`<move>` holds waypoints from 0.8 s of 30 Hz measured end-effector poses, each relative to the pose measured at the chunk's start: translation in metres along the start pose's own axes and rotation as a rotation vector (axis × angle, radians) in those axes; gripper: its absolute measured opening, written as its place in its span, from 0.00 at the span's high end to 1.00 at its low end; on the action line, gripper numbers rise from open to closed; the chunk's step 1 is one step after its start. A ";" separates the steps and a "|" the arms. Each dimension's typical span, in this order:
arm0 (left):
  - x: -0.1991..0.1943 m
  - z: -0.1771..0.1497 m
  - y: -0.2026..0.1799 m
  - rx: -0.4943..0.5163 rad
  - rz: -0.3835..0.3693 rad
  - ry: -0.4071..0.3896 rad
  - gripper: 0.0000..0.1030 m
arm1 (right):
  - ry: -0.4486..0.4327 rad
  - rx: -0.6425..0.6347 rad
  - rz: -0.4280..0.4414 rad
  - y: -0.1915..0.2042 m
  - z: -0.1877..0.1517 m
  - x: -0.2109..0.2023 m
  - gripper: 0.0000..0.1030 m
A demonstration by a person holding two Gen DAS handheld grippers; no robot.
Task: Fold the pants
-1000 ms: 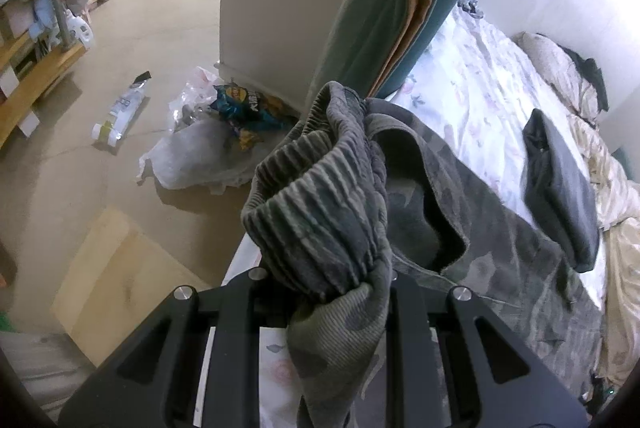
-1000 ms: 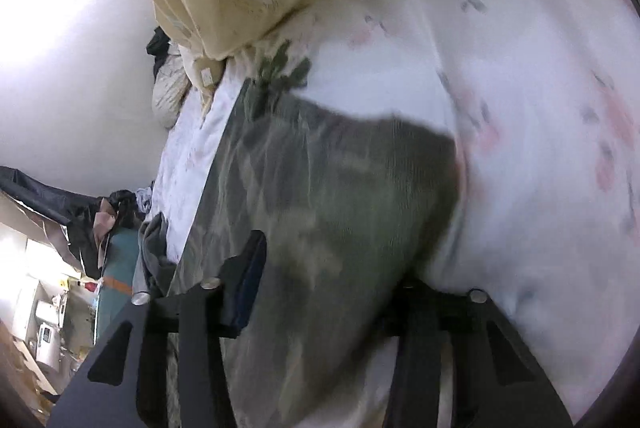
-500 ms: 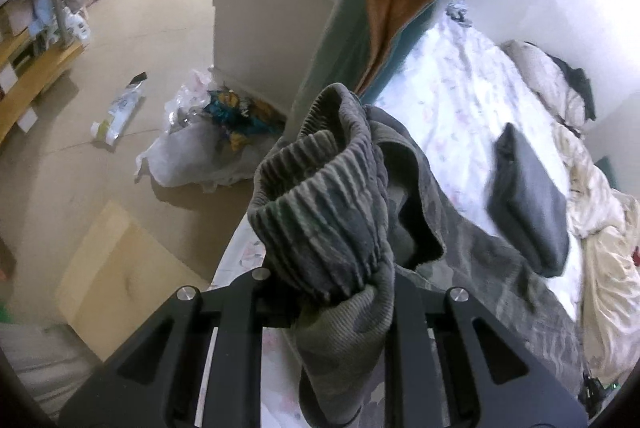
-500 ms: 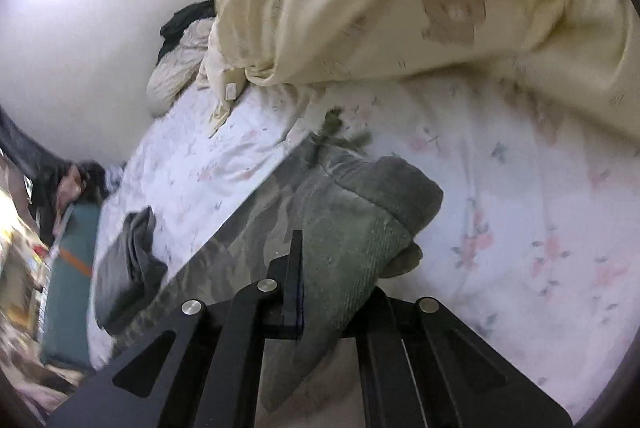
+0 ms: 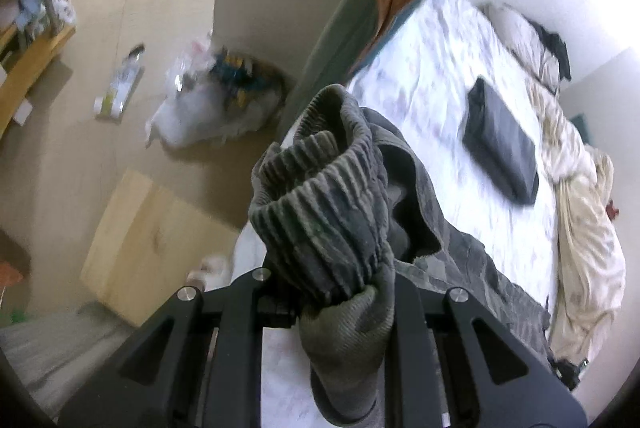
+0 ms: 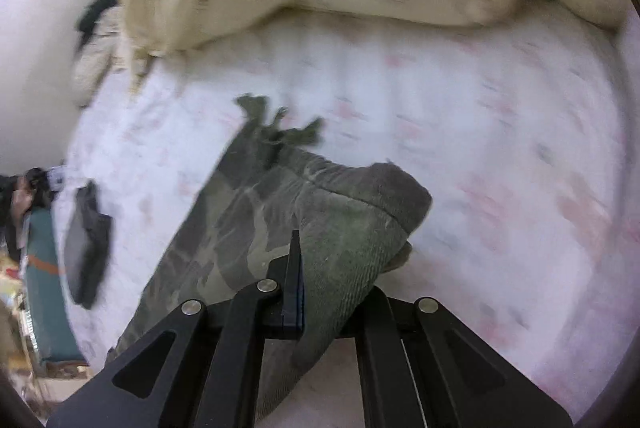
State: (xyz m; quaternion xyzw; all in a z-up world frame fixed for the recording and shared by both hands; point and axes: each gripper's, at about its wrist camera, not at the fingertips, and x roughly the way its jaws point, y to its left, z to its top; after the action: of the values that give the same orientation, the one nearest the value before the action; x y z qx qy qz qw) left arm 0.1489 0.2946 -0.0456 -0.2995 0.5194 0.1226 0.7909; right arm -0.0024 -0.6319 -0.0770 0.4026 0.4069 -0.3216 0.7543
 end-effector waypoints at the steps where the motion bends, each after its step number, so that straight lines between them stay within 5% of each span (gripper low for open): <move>1: 0.000 -0.006 0.001 0.009 0.005 0.008 0.86 | 0.005 0.001 -0.014 -0.003 -0.001 -0.003 0.98; 4: 0.019 -0.026 0.007 0.092 0.082 0.063 0.85 | 0.021 -0.059 -0.085 0.001 -0.006 -0.005 0.98; 7: 0.058 -0.033 0.027 0.033 0.145 0.209 0.83 | 0.119 -0.135 -0.234 0.001 -0.020 0.026 0.96; 11: 0.075 -0.042 0.008 0.196 0.274 0.221 0.83 | 0.223 -0.179 -0.381 -0.004 -0.025 0.062 0.86; 16: 0.071 -0.040 0.002 0.186 0.275 0.205 0.82 | 0.250 -0.358 -0.542 0.022 -0.025 0.067 0.77; 18: 0.067 -0.040 0.000 0.184 0.274 0.198 0.82 | 0.208 -0.429 -0.669 0.029 -0.021 0.060 0.37; 20: 0.066 -0.042 -0.002 0.198 0.288 0.193 0.82 | 0.078 -0.559 -0.888 0.037 -0.015 0.046 0.26; 22: 0.068 -0.044 -0.004 0.204 0.301 0.194 0.82 | 0.031 -0.551 -0.806 0.040 -0.008 0.029 0.26; 24: 0.070 -0.041 -0.003 0.197 0.302 0.200 0.81 | 0.008 -0.527 -0.620 0.051 -0.002 0.012 0.28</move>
State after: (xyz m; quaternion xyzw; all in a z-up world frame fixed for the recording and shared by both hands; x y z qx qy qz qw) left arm 0.1496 0.2590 -0.1188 -0.1503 0.6437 0.1580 0.7336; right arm 0.0441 -0.6079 -0.0706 0.0548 0.5804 -0.4170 0.6973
